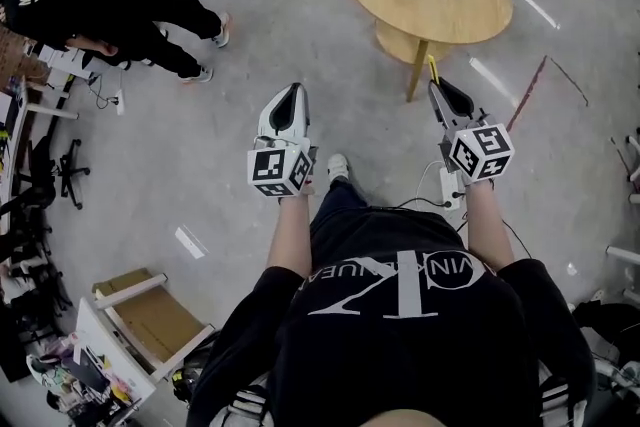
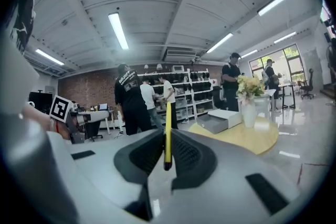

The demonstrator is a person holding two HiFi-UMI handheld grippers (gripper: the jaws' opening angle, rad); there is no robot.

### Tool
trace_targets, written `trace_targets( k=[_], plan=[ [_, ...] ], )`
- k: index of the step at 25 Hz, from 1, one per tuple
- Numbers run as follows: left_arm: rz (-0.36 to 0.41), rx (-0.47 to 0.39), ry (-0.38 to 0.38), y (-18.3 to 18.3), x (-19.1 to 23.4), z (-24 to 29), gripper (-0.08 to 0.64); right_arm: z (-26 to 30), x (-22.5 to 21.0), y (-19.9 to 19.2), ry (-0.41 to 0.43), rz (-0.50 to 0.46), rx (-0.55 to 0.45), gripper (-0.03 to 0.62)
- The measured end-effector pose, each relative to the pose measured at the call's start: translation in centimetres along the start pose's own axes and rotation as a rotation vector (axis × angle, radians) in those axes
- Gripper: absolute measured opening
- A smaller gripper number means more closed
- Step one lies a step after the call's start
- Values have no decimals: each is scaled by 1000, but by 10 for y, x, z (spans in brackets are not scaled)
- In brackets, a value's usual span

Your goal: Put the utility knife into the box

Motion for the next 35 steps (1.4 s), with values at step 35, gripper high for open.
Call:
trace_targets(
  k=[35],
  plan=[
    [-13,77,-207,7,187,162,11,215,-8,43,-145,81,37,54]
  ],
)
Point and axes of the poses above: the fingertips, and each gripper's own axes: z forward along the fingers, x to its left, y out of its top, the point moved 6 cm from there along -z, backward along the fingers, and after that the axes turned 6 degrees about x, right-handed, at the moved point
